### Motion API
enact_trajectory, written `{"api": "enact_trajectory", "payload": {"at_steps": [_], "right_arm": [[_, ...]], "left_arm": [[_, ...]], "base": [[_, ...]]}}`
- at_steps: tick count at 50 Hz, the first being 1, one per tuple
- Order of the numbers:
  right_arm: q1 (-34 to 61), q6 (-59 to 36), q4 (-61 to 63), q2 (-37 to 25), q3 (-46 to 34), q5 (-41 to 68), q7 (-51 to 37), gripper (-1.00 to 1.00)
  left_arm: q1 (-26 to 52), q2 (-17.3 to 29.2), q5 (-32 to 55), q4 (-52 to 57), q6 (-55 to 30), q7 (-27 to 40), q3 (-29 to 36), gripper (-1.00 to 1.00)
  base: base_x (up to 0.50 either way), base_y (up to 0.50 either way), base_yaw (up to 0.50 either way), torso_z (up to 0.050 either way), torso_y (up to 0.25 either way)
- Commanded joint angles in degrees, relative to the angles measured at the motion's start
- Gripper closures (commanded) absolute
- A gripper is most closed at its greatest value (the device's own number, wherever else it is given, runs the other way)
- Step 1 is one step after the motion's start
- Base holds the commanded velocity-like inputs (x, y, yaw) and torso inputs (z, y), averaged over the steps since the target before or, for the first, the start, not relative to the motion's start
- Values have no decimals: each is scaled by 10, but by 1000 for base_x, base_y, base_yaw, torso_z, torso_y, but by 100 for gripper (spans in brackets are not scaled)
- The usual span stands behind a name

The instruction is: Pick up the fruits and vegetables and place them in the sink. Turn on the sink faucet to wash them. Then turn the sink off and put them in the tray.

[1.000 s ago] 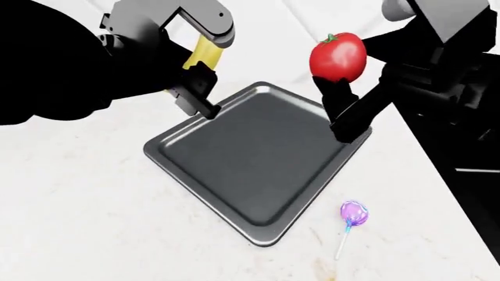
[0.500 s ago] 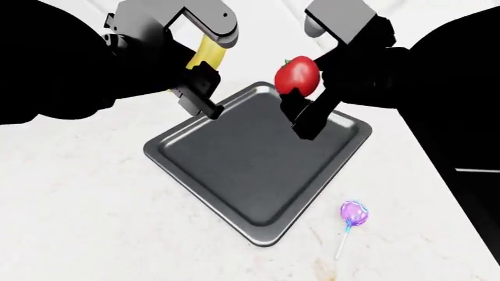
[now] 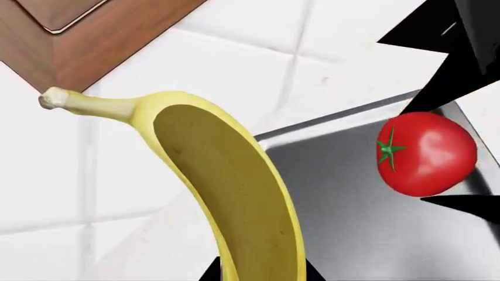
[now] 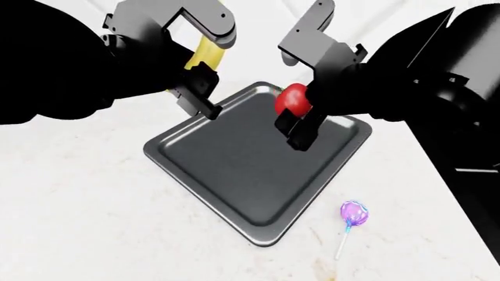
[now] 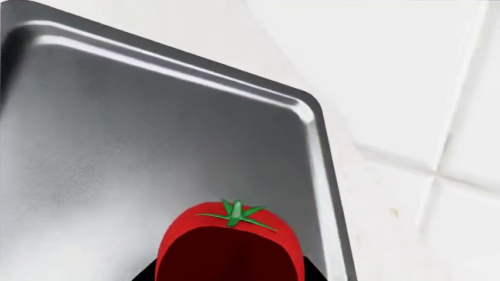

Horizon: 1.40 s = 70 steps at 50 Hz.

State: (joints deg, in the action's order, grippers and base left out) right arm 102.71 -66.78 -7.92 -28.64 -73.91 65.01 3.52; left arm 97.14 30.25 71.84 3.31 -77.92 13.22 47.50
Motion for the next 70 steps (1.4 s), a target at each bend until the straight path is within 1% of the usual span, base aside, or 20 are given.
{"api": "enact_trajectory", "payload": {"at_steps": [1,20,21,26,31,36,41,51,58,63,70], "right_arm": [[-6,-2,-42,27,-38,-39,39,100],[-19,-5,-64,42,-60,-51,46,100],[-18,-7,-63,42,-60,-49,45,-100],[-12,-11,-55,38,-58,-46,44,-100],[5,-21,-32,21,-39,-31,32,-100],[23,-36,4,-3,-11,-5,8,-100],[31,-57,57,-39,22,34,-30,-100],[52,-93,142,-111,78,111,-98,-100],[55,-115,195,-167,116,184,-164,-100],[72,-128,210,-191,133,223,-198,-100],[93,-141,226,-211,145,256,-223,-100]], "left_arm": [[4,3,-4,-2,4,1,3,100],[0,5,-4,-1,13,-1,10,100],[-1,5,-4,-2,14,0,10,100],[-3,3,-6,-3,18,-1,14,100],[-6,-1,-12,-8,25,-7,21,100],[-10,-7,-22,-18,34,-16,31,100],[-15,-25,-48,-48,55,-40,52,100],[-19,-85,-104,-146,94,-95,106,100],[-27,-128,-140,-224,121,-135,145,100],[-29,-157,-156,-266,134,-160,166,100],[-23,-197,-177,-324,138,-187,196,100]], "base": [[0,0,0,10,0],[0,0,0,0,1],[0,0,0,0,0],[0,0,0,0,0],[0,0,0,0,0],[0,0,0,0,0],[0,0,0,0,0],[0,0,0,0,1],[0,0,0,1,0],[0,0,0,0,0],[0,0,0,0,0]]}}
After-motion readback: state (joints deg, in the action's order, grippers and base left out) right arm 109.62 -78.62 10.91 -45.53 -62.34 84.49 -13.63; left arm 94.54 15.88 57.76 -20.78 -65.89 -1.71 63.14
